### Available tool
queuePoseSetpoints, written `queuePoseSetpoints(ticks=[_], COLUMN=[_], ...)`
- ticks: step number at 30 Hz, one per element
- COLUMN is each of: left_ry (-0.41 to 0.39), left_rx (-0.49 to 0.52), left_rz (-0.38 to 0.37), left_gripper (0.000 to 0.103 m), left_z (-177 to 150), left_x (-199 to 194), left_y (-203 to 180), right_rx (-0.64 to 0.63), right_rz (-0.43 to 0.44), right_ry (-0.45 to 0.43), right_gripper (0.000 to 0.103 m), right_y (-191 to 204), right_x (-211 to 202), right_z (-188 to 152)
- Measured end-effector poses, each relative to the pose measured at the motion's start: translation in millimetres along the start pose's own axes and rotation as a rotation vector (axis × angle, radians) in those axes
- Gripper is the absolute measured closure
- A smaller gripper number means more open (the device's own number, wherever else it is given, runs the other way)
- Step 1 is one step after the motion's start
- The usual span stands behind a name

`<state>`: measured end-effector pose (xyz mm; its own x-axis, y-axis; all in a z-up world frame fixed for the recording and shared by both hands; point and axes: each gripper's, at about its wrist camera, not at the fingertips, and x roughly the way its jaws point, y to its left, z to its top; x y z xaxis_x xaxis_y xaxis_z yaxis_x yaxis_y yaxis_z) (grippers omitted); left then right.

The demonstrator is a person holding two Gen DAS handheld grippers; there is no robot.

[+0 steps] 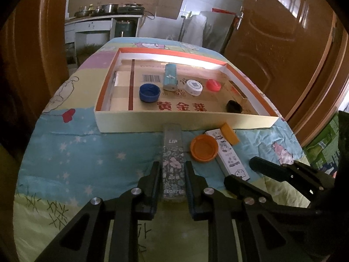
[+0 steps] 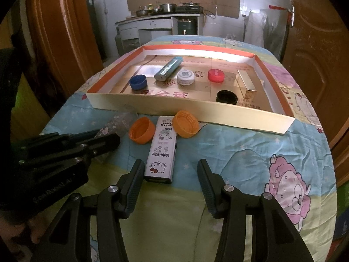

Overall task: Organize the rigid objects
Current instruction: 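Move the left tool to the clear glitter tube while the right tool approaches the white box, then grasp the clear glitter tube with the left tool while the right tool grasps the white Hello Kitty box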

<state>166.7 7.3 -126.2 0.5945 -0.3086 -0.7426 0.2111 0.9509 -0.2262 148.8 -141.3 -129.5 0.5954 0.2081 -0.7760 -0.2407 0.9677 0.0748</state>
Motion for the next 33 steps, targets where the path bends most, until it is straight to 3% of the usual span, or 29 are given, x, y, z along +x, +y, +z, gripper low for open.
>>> queuePoseSetpoints(ticks=[14,16,19,33], left_ry=[-0.012,-0.011,-0.012,-0.024], left_rx=[-0.044,-0.046,-0.047,-0.058], left_rz=[-0.022,-0.023,-0.023,-0.017], left_gripper=[0.082,0.082,0.082,0.082], left_z=[-6,-7,-7,-14], left_x=[-8,-9,-9,-22], left_y=[10,11,11,12], right_rx=[-0.024,-0.030,-0.034,-0.071], right_rz=[0.002,-0.006,-0.011,-0.016], right_ry=[0.010,0.012,0.016,0.014], right_gripper=[0.052,0.065,0.075,0.077], right_y=[8,10,11,21], right_x=[9,9,9,-3], right_z=[10,10,9,-4])
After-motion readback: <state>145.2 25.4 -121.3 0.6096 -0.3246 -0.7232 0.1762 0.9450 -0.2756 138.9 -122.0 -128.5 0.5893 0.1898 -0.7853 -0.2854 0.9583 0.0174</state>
